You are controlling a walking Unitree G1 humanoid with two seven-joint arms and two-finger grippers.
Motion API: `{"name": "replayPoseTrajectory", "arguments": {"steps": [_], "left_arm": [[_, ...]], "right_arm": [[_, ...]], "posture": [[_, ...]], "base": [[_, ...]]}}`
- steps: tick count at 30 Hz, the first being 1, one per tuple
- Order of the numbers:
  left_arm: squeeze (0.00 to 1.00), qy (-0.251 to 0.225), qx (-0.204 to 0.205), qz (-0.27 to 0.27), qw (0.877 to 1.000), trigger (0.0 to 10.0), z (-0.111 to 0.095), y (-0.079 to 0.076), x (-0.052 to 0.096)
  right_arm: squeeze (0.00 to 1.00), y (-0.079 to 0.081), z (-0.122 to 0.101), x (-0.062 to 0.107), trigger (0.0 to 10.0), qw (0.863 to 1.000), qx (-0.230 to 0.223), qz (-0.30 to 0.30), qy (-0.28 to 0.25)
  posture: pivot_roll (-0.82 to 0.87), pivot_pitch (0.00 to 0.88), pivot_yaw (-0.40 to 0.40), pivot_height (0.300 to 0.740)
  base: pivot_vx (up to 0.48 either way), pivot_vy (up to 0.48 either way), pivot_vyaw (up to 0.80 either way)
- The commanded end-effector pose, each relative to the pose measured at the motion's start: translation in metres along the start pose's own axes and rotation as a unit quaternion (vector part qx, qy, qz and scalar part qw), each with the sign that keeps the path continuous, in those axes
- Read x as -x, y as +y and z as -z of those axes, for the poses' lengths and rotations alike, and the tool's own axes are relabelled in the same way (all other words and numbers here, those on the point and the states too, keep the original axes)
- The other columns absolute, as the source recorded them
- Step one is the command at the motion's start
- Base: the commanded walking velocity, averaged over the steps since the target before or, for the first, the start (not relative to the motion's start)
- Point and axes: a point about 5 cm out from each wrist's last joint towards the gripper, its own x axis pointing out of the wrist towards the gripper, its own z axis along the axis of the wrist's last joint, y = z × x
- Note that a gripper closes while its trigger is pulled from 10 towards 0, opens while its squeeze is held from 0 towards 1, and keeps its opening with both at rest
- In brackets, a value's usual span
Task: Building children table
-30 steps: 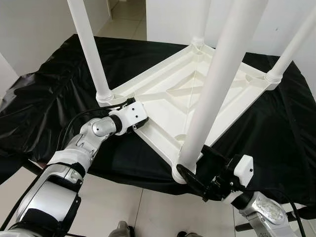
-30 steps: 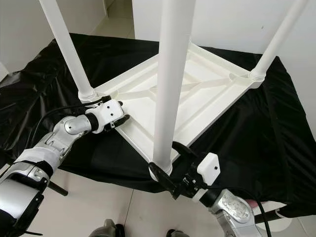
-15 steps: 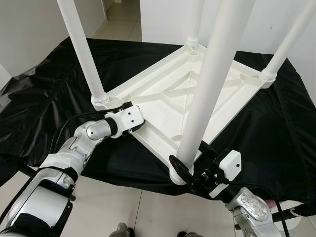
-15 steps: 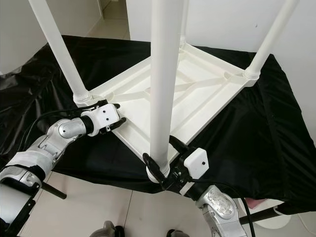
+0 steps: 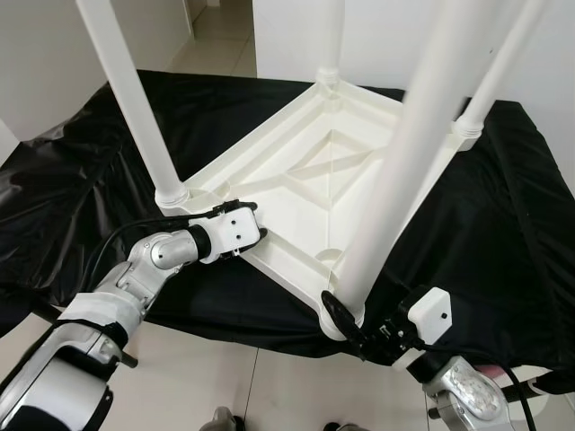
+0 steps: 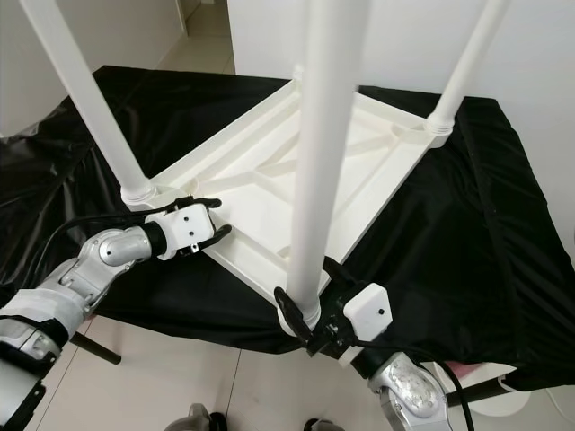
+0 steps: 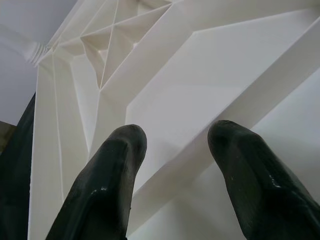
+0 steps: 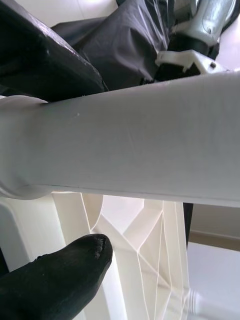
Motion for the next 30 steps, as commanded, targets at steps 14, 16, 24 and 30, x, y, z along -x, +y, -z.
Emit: {"name": "replayPoseTrajectory", "arguments": {"steps": [14,16,24,30], "left_arm": [[0.0,0.025,0.046,0.265,0.963,10.0,0.006,-0.048,0.033],[0.0,-0.026,0.056,0.245,0.968,10.0,-0.018,-0.042,0.025],[0.0,-0.101,0.076,0.208,0.97,10.0,-0.052,-0.035,0.015],[0.0,-0.135,0.084,0.154,0.975,10.0,-0.061,-0.025,0.013]], "right_arm": [[0.0,-0.065,0.019,0.019,10.0,0.987,0.048,0.143,0.051],[0.0,-0.081,0.019,0.019,10.0,0.985,0.047,0.161,0.046],[0.0,-0.078,0.012,0.01,10.0,0.991,0.033,0.129,0.017],[0.0,-0.059,0.009,0.007,10.0,0.995,-0.004,0.099,-0.003]], "posture": [[0.07,0.148,0.066,0.74],[0.08,0.148,0.057,0.74],[0.08,0.149,0.05,0.74],[0.08,0.15,0.05,0.74]], "base": [[0.0,0.0,0.0],[0.0,0.0,0.0],[0.0,0.0,0.0],[0.0,0.0,0.0]]}}
